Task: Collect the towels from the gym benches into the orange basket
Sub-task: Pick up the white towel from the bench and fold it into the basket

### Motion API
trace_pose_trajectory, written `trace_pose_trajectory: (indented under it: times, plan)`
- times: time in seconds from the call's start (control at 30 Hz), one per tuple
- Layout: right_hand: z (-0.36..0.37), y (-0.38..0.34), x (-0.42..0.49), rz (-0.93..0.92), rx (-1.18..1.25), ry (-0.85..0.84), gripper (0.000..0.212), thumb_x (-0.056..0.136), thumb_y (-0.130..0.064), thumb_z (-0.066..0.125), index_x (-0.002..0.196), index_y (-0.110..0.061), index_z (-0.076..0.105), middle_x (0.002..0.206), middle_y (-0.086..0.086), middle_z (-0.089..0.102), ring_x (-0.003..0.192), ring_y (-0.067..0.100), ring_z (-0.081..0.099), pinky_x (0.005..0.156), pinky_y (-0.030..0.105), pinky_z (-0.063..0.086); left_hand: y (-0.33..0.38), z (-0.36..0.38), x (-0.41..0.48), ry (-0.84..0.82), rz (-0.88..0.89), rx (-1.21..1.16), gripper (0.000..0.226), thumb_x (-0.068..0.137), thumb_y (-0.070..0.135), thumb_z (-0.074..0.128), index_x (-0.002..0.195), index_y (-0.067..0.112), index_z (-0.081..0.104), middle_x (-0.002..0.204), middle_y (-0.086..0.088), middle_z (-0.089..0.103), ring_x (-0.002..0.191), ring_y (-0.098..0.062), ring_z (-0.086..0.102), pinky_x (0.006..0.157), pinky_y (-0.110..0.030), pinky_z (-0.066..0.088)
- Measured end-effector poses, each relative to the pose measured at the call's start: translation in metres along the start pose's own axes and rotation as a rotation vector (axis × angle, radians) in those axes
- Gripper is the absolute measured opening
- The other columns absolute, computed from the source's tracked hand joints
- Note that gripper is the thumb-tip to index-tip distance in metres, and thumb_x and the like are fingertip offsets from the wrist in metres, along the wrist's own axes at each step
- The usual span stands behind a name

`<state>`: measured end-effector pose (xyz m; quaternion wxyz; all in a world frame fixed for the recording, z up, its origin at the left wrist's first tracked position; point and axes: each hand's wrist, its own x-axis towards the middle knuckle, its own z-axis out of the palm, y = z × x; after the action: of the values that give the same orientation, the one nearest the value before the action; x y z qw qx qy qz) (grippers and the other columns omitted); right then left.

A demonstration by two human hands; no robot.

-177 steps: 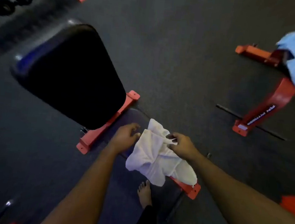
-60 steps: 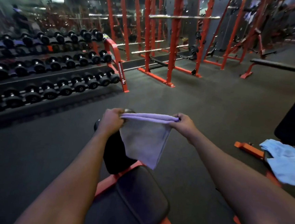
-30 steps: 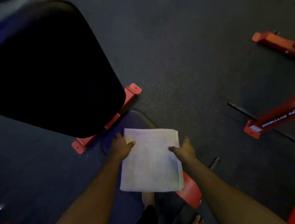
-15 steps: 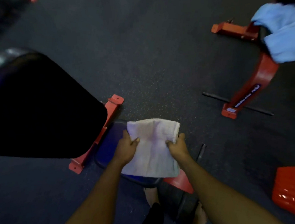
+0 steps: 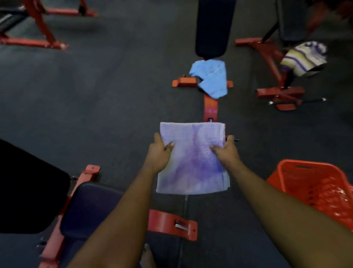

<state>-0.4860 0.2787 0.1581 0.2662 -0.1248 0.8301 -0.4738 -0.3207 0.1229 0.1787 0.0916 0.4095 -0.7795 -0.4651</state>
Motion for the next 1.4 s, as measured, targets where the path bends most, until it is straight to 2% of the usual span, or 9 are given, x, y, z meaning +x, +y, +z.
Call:
trace_pose_trajectory:
  times: [0.13,0.37,0.5,0.63,0.87,1.1,1.27,1.37,1.4]
  plan:
    - [-0.103,0.027,0.001,-0.008,0.005,0.119,0.045,0.085,-0.017,0.071,0.114,-0.009,0.037,0.109,0.011,0.055,0.098,0.026,0.057,0.080,0.031,0.040,0.071,0.076,-0.007,-0.062,0.085,0.002,0.046,0.095,0.036,0.052,0.127,0.012,0.030,0.121,-0.018,0.060,0.102,-0.037,0.063,0.087,-0.048,0.053]
    - [-0.266,0.093,0.012,0.066,0.046,0.340,0.048,0.083,-0.016,0.073,0.117,-0.007,0.040,0.102,0.009,0.056,0.097,0.029,0.060,0.078,0.032,0.040,0.180,0.215,-0.007,-0.212,0.283,0.030,0.059,0.095,0.025,0.055,0.141,0.015,0.019,0.120,-0.020,0.060,0.102,-0.040,0.062,0.079,-0.033,0.042]
    - [-0.334,0.131,0.030,0.112,0.050,0.412,0.044,0.084,-0.013,0.072,0.113,-0.010,0.040,0.100,0.007,0.056,0.092,0.026,0.058,0.075,0.031,0.038,0.218,0.289,0.006,-0.324,0.331,0.022,0.070,0.095,0.024,0.052,0.146,0.036,0.006,0.111,-0.014,0.061,0.100,-0.034,0.064,0.083,-0.036,0.046]
    - [-0.397,0.164,0.060,0.173,0.024,0.430,0.043,0.085,-0.013,0.070,0.116,-0.007,0.041,0.098,0.005,0.056,0.090,0.026,0.057,0.073,0.032,0.040,0.247,0.365,0.028,-0.413,0.354,-0.034,0.074,0.093,0.029,0.052,0.142,0.054,0.002,0.123,-0.009,0.061,0.105,-0.027,0.062,0.091,-0.044,0.050]
    - [-0.471,0.221,0.120,0.301,-0.086,0.492,0.045,0.083,-0.011,0.071,0.119,-0.001,0.045,0.104,0.016,0.064,0.098,0.035,0.063,0.072,0.033,0.040,0.273,0.488,0.070,-0.497,0.310,0.090,0.044,0.093,0.010,0.048,0.129,0.027,0.030,0.083,-0.010,0.058,0.067,-0.025,0.061,0.056,-0.027,0.040]
    - [-0.513,0.306,0.173,0.388,-0.190,0.344,0.052,0.081,-0.017,0.073,0.124,-0.005,0.046,0.113,0.019,0.066,0.102,0.038,0.064,0.076,0.030,0.040,0.258,0.582,0.082,-0.542,0.178,0.192,0.036,0.093,0.007,0.051,0.121,0.019,0.033,0.075,-0.006,0.052,0.056,-0.011,0.050,0.046,-0.021,0.032]
    - [-0.520,0.370,0.214,0.427,-0.289,0.188,0.053,0.083,-0.020,0.071,0.129,-0.006,0.047,0.122,0.017,0.063,0.112,0.038,0.061,0.094,0.040,0.048,0.230,0.644,0.082,-0.495,0.017,0.217,0.046,0.090,0.007,0.054,0.130,0.017,0.034,0.099,-0.016,0.057,0.084,-0.030,0.061,0.070,-0.034,0.045]
    - [-0.522,0.404,0.237,0.511,-0.400,0.118,0.061,0.083,-0.023,0.069,0.133,-0.005,0.041,0.127,0.022,0.060,0.113,0.042,0.060,0.095,0.043,0.049,0.211,0.674,0.082,-0.491,-0.151,0.315,0.067,0.090,0.011,0.055,0.147,0.011,0.021,0.138,-0.021,0.042,0.122,-0.039,0.049,0.096,-0.047,0.042]
    - [-0.524,0.412,0.244,0.548,-0.422,0.108,0.062,0.082,-0.025,0.069,0.133,-0.005,0.041,0.127,0.023,0.060,0.113,0.043,0.060,0.095,0.045,0.051,0.205,0.680,0.082,-0.460,-0.181,0.349,0.066,0.090,0.013,0.057,0.147,0.007,0.022,0.141,-0.023,0.038,0.125,-0.042,0.046,0.098,-0.046,0.040]
